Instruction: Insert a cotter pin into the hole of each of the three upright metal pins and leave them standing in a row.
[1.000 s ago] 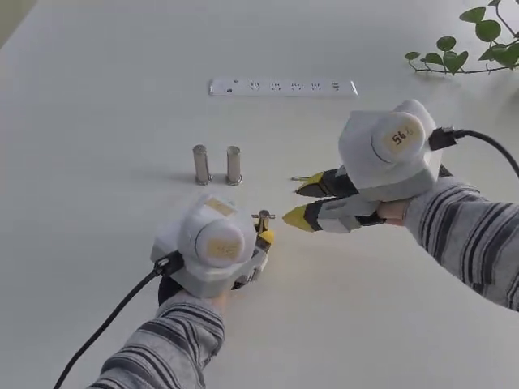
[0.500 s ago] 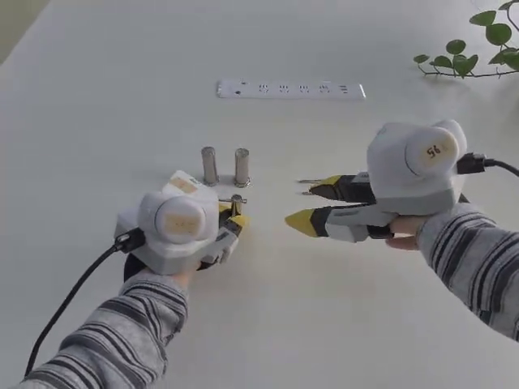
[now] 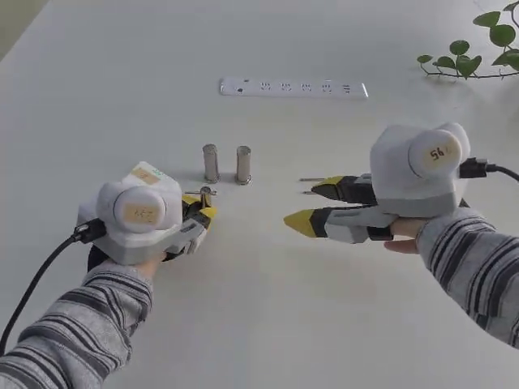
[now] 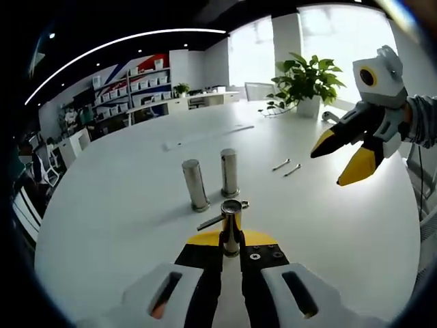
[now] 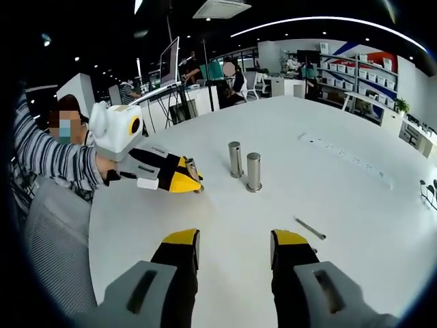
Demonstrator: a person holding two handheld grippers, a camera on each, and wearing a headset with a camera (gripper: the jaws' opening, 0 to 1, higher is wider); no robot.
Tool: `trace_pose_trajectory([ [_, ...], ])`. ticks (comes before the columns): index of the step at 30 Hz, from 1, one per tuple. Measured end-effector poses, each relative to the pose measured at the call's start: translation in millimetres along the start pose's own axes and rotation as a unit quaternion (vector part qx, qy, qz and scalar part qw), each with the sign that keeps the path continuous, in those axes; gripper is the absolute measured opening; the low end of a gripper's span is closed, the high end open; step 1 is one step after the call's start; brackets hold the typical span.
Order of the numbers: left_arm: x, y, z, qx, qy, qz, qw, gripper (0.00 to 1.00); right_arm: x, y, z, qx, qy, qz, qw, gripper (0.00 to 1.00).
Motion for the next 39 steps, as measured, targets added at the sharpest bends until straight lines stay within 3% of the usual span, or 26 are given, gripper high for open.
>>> trace_pose_trajectory([
  [4, -3.6, 1.2, 2.7, 0.0, 0.003, -0.001, 1.0, 0.05, 0.1, 0.1, 0.4, 0.001, -0.003, -0.002, 1.0, 0.38],
  [13, -5.8, 4.8, 9.0, 0.002, 0.009, 0.003, 1.0, 0.05, -3.9, 3.0, -9.8, 0.033, -0.02, -0.009, 0.9992, 0.42],
  [27, -5.7, 4.3, 9.0, 0.009, 0.012, 0.016, 0.9998, 0.06, -3.9, -2.6, -9.4, 0.033, -0.022, -0.009, 0.9992, 0.42],
  [32, -8.1, 2.9, 10.3, 0.008, 0.019, 0.018, 0.9996, 0.1, -2.7, -2.4, -10.0, 0.033, -0.023, -0.007, 0.9992, 0.42],
  [39, -12.7, 7.3, 13.2, -0.001, 0.023, 0.013, 0.9997, 0.25, 0.3, -5.9, -17.4, 0.043, -0.022, 0.0, 0.9989, 0.43],
])
Point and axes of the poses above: the centre of the closed fingertips' face, and the gripper's own axes: y roughly backward along the fingers, x roughly to its right, z roughly out of its underside, the point moved 3 cm from there along y, roughly backward along the fingers
